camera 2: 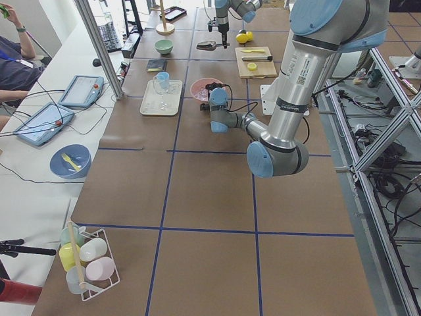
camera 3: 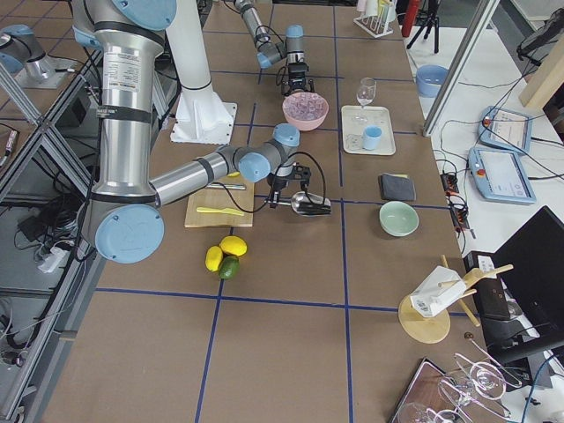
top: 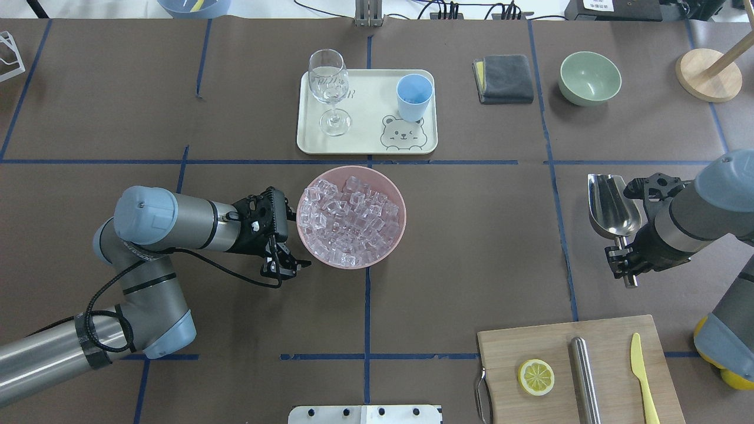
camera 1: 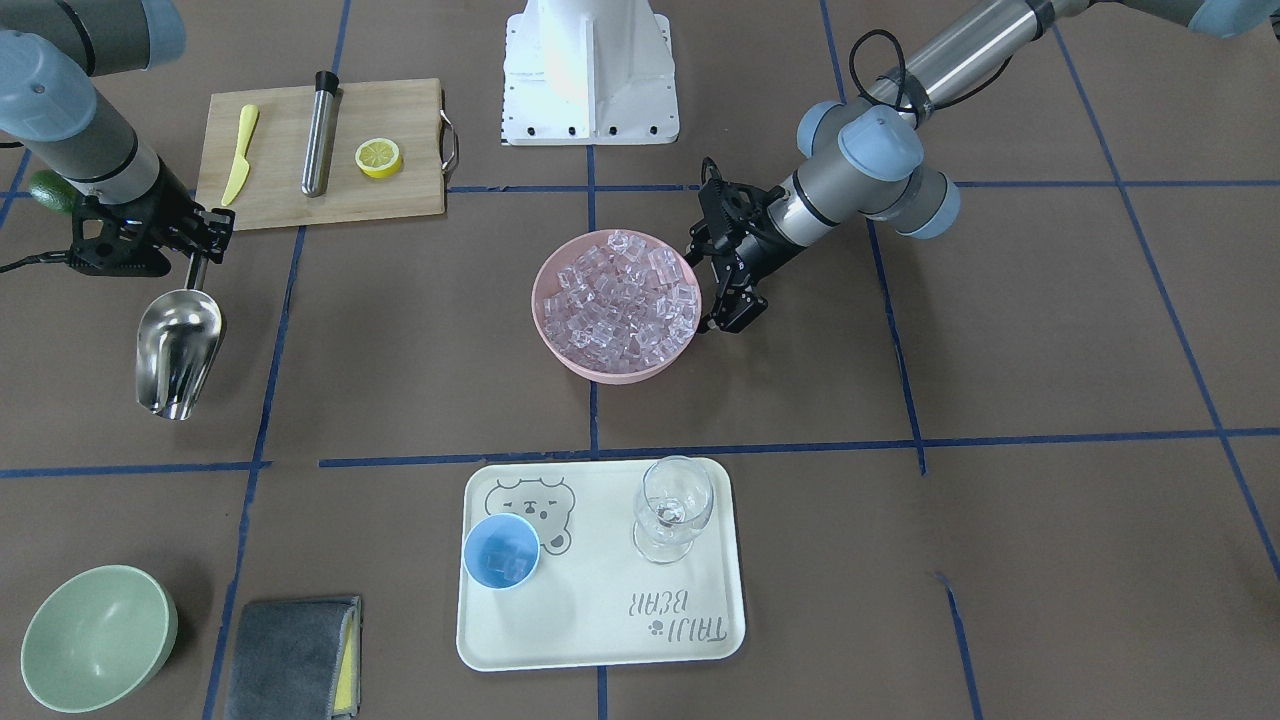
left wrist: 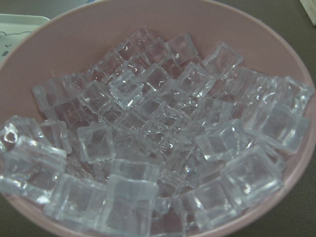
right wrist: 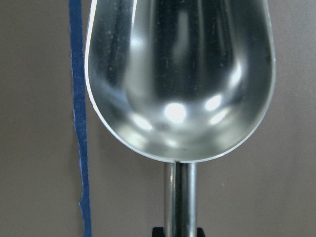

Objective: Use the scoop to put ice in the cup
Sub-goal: 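Lower the scoop onto the table at its original spot with the right gripper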

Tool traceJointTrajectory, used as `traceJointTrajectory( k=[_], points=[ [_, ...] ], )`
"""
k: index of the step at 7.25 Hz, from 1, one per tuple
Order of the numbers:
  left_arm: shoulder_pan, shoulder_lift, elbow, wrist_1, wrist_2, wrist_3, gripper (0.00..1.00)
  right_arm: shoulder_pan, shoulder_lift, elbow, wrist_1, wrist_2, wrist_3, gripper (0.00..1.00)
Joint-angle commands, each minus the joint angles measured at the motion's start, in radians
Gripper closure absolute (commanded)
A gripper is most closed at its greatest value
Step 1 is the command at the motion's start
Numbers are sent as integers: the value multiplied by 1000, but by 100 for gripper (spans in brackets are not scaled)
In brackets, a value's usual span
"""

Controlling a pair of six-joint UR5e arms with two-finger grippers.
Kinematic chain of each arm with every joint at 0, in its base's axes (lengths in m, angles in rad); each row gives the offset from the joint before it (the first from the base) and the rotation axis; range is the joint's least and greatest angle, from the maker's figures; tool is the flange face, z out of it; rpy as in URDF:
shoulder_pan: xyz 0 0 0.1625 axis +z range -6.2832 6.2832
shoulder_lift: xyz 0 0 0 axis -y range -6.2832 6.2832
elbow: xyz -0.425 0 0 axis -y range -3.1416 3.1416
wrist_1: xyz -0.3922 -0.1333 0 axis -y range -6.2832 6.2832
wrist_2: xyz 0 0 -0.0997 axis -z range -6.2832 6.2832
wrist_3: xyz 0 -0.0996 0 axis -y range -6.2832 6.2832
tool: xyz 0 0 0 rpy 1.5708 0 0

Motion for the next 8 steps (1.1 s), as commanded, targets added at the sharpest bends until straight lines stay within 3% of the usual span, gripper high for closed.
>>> traceJointTrajectory(
  k=[1,6,7,8],
  points=[
    [0,-1,0,0,0,0,0,-24,2,-5,2,-2,1,100],
    [0,-1,2,0,0,0,0,-54,14,-26,2,-2,-11,100],
    [2,1,2,0,0,0,0,-54,20,-25,2,-3,-2,26],
    [2,-1,2,0,0,0,0,-52,22,-25,2,-5,-2,0]
  ],
)
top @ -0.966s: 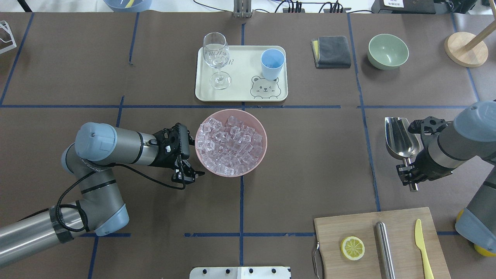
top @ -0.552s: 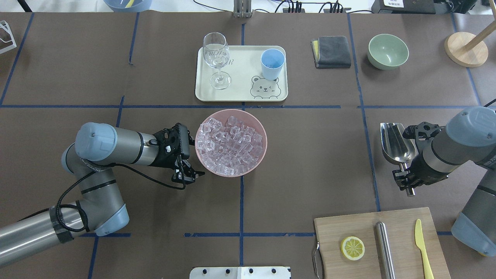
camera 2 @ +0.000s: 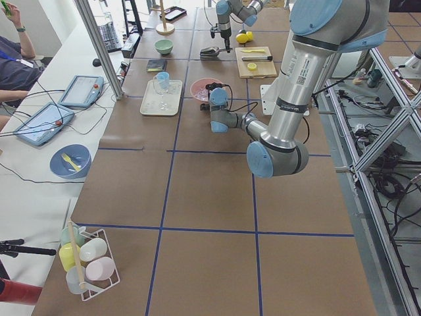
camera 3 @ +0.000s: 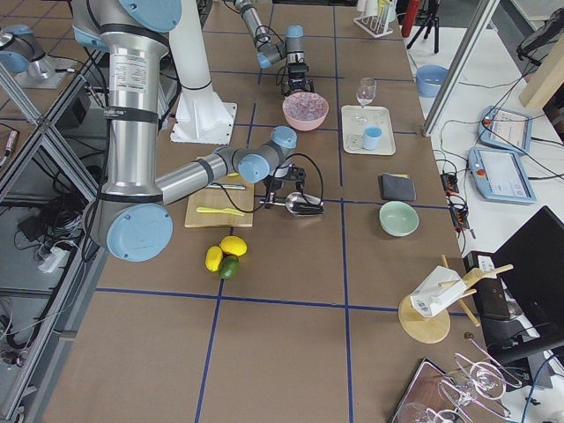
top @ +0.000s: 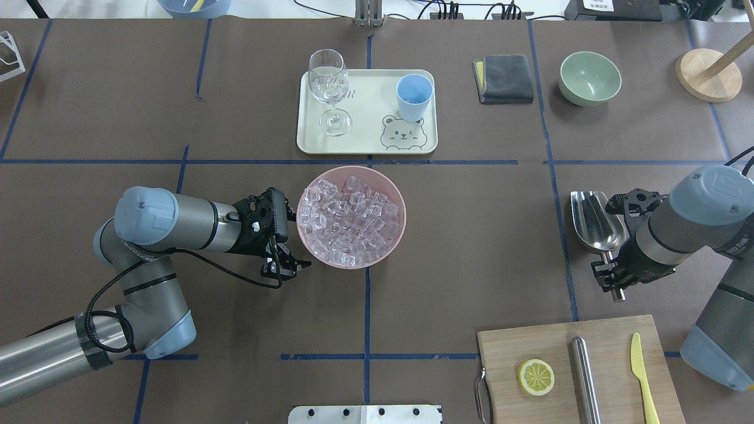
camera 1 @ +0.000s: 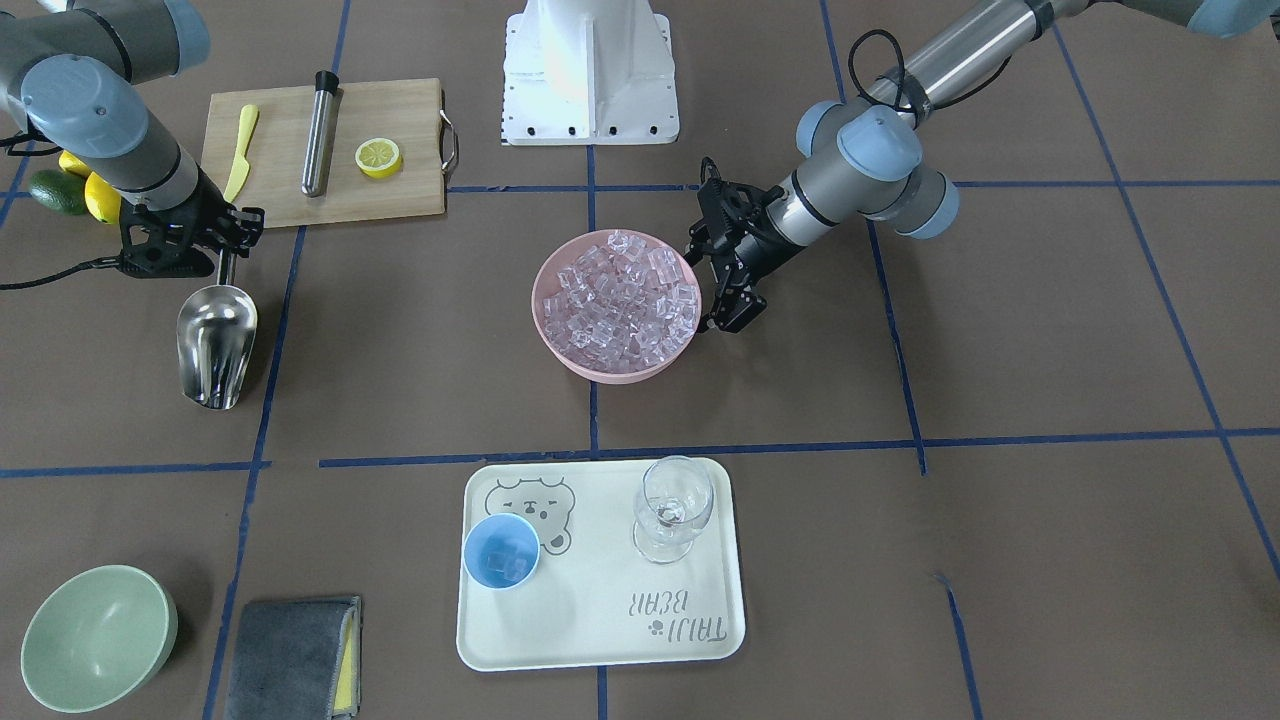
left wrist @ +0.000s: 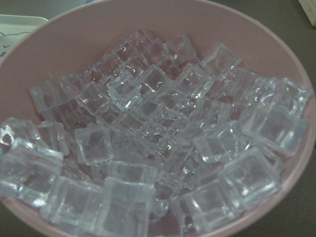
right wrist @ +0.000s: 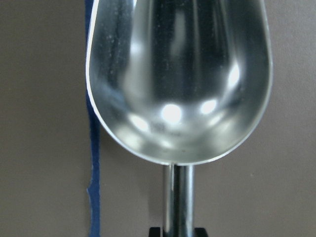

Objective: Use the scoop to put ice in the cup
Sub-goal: 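Lower the scoop onto the table at its original spot with the right gripper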

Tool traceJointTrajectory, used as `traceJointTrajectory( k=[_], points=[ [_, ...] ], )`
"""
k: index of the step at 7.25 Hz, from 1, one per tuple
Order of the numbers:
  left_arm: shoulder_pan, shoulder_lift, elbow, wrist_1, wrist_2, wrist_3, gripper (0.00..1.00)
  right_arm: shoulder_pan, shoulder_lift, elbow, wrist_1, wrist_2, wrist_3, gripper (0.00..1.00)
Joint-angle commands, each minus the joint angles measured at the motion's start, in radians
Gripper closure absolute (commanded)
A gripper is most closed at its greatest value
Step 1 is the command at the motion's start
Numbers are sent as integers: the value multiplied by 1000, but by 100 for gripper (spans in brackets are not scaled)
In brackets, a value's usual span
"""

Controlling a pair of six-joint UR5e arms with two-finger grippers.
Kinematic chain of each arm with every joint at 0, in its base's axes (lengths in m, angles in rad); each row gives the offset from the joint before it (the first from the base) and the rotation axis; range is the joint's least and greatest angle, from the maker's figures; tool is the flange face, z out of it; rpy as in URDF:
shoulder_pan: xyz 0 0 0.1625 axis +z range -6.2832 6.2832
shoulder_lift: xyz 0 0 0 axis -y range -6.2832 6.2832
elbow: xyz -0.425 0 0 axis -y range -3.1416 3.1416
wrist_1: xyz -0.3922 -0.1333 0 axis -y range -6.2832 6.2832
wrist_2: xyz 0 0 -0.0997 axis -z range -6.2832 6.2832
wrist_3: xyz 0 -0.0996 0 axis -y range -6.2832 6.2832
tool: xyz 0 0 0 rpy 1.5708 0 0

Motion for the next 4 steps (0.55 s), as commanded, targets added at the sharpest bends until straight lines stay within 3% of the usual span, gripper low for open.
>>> traceJointTrajectory(
  k=[1,4],
  points=[
    [1,-1,0,0,0,0,0,0,3,1,0,-2,2,0],
    [-1,1,0,0,0,0,0,28,72,5,-1,-12,2,0]
  ],
)
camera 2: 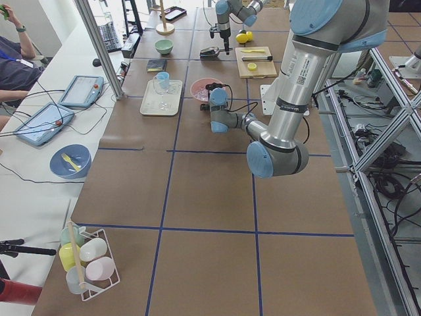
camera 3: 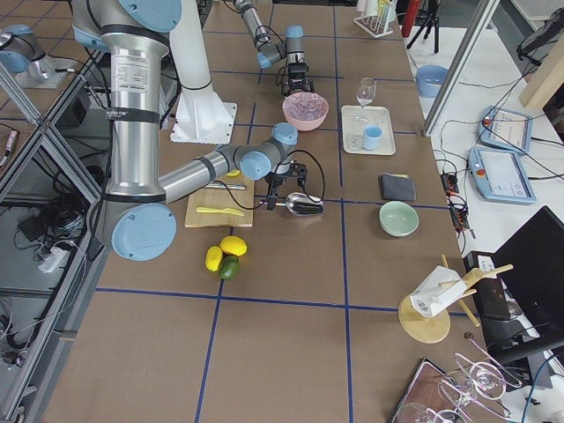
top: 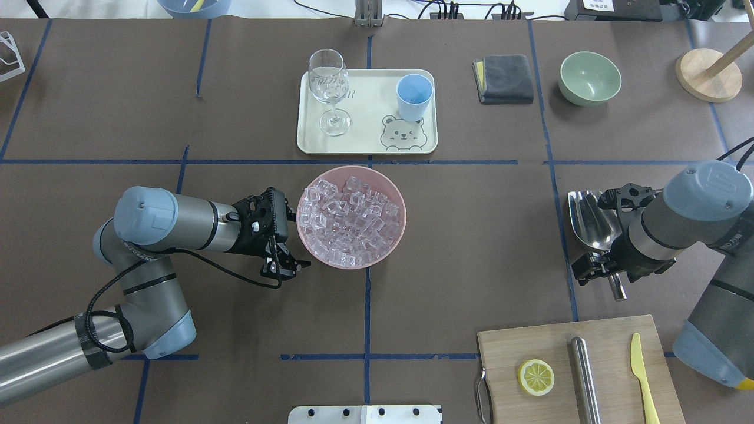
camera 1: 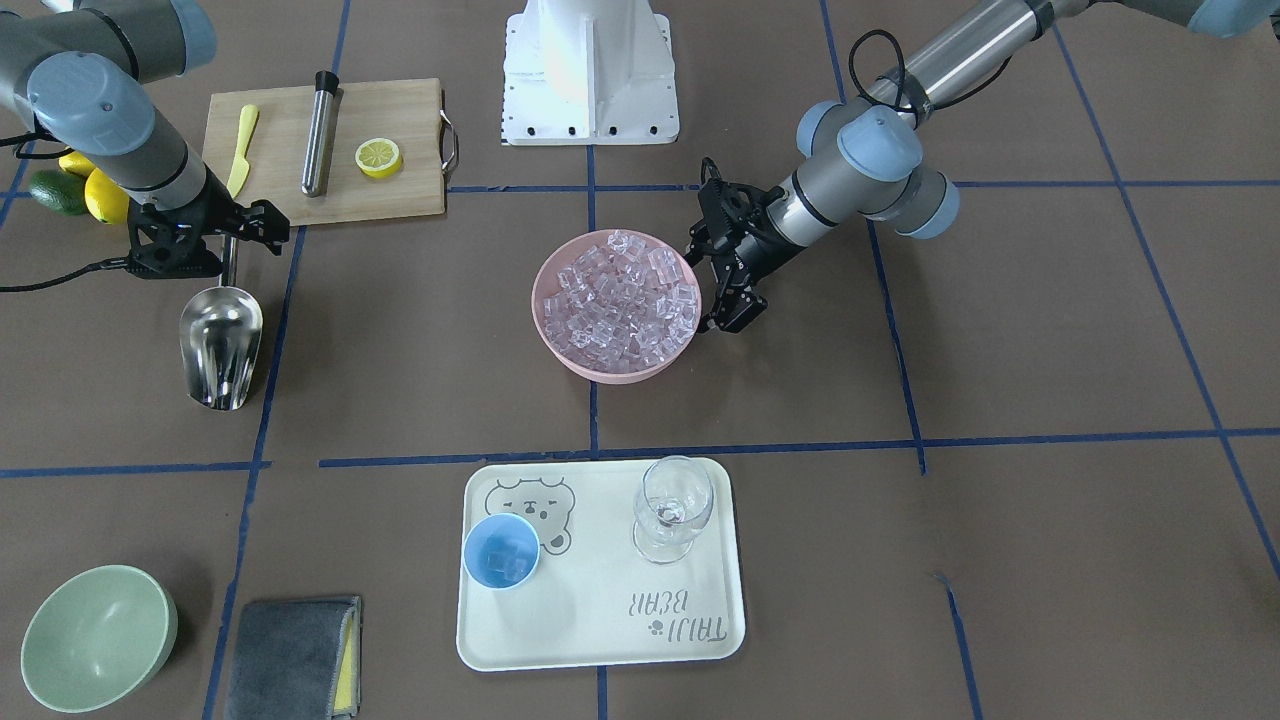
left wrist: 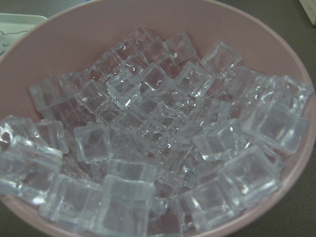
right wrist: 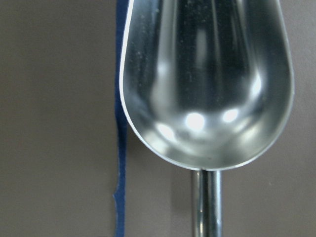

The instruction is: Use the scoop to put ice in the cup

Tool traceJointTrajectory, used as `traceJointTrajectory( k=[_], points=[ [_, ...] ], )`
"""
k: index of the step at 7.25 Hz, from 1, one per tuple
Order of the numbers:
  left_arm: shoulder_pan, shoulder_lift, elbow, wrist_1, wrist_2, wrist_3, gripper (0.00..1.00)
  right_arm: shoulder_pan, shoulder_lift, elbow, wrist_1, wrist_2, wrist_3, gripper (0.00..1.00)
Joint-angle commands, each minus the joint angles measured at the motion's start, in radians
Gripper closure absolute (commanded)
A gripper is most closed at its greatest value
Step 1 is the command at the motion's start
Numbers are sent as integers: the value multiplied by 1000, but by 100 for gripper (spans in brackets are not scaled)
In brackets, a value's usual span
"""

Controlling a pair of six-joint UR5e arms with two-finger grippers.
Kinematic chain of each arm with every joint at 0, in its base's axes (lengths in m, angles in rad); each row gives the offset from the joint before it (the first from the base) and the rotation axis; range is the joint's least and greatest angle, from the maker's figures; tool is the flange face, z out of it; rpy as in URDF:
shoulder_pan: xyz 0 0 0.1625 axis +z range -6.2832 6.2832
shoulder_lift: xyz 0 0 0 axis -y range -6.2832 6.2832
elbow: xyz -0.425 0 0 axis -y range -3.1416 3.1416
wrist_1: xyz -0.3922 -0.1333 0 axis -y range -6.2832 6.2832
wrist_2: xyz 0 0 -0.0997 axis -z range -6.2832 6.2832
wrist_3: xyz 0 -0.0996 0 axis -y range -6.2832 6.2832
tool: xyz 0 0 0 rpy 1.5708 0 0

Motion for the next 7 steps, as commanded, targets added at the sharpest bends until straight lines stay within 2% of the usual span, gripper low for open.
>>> traceJointTrajectory(
  k=[1,2,4,7],
  points=[
    [-2,2,-3,-2,0,2,0,80,65,4,-1,-39,-14,0],
    [-12,5,-3,-2,-2,5,0,135,68,-1,-7,-36,-46,0],
    [-49,9,-9,-2,-3,8,0,266,64,-10,-45,-24,-292,0],
    [-153,48,-11,0,-8,9,0,402,54,-18,-129,-22,-571,0]
  ],
)
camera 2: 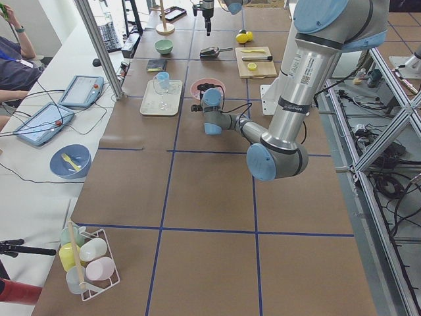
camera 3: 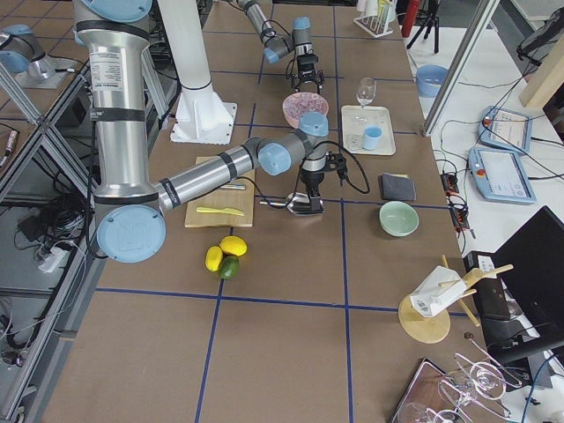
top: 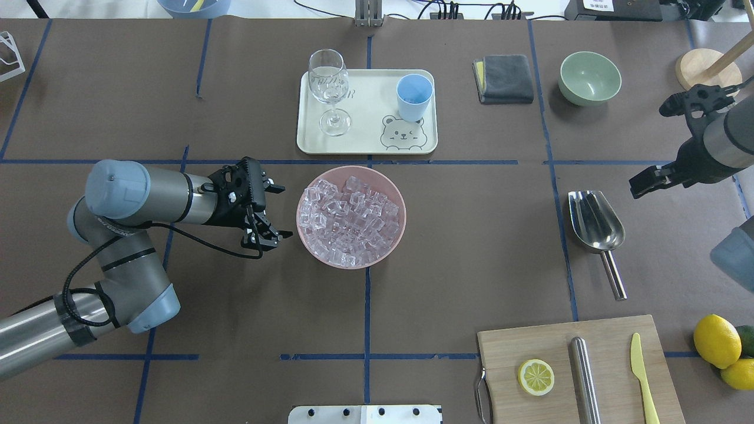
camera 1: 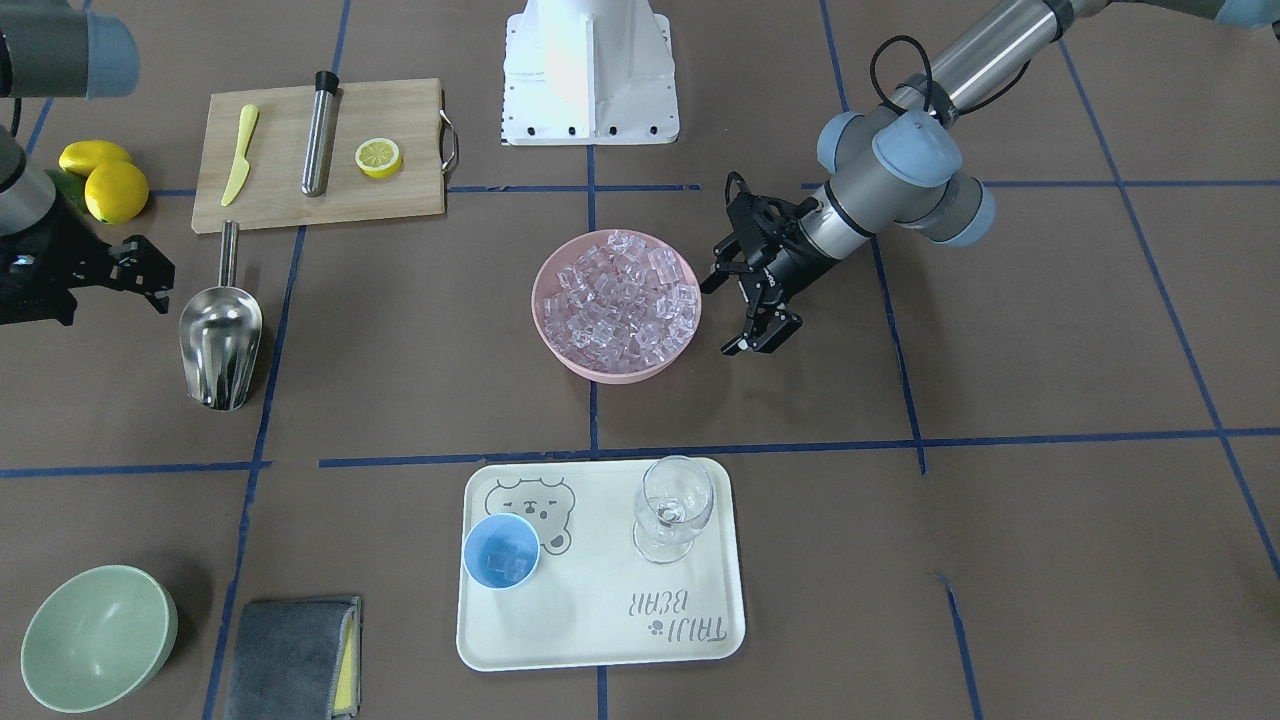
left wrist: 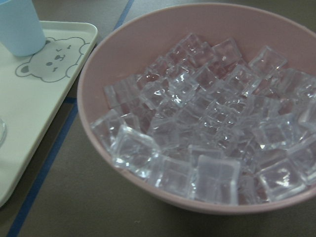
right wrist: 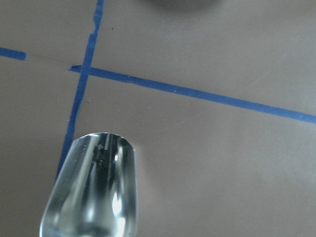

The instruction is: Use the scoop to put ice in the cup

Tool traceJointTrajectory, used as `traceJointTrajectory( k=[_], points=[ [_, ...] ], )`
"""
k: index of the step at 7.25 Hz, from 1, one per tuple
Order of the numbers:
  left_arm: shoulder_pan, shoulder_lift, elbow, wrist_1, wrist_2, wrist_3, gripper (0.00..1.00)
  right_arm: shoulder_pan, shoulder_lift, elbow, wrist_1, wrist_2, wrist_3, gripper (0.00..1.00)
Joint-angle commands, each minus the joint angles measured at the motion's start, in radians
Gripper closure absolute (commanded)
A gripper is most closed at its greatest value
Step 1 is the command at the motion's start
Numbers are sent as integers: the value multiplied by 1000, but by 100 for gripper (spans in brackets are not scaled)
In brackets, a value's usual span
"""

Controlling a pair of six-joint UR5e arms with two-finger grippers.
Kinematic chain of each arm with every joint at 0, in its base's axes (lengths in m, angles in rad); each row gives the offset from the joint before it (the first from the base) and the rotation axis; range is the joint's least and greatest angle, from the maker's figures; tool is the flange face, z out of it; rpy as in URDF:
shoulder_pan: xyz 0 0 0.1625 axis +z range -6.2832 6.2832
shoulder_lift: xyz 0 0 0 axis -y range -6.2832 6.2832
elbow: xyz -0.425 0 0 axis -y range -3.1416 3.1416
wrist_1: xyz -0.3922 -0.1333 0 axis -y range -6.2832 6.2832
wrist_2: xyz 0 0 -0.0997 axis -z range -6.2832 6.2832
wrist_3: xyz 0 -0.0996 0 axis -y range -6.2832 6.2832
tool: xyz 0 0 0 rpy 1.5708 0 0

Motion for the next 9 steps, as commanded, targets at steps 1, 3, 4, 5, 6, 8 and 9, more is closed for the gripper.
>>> traceJointTrajectory(
  k=[1,3,4,5,6,8,9],
  points=[
    [-92,43,-1,3,-7,2,0,139,-14,-5,-69,24,-261,0],
    [-185,93,-1,18,-47,19,0,300,-87,-17,-78,116,-500,0],
    [-274,94,5,68,-160,77,0,357,-147,-19,-75,120,-587,0],
    [-364,95,2,189,-287,89,0,403,-198,-25,-72,123,-610,0],
    [-456,95,1,336,-356,88,0,451,-223,-34,-73,139,-609,0],
    [-675,132,1,574,-360,89,0,471,-223,-62,-76,191,-598,0],
    [-790,138,2,666,-360,115,0,473,-226,-63,-76,198,-592,0]
  ],
)
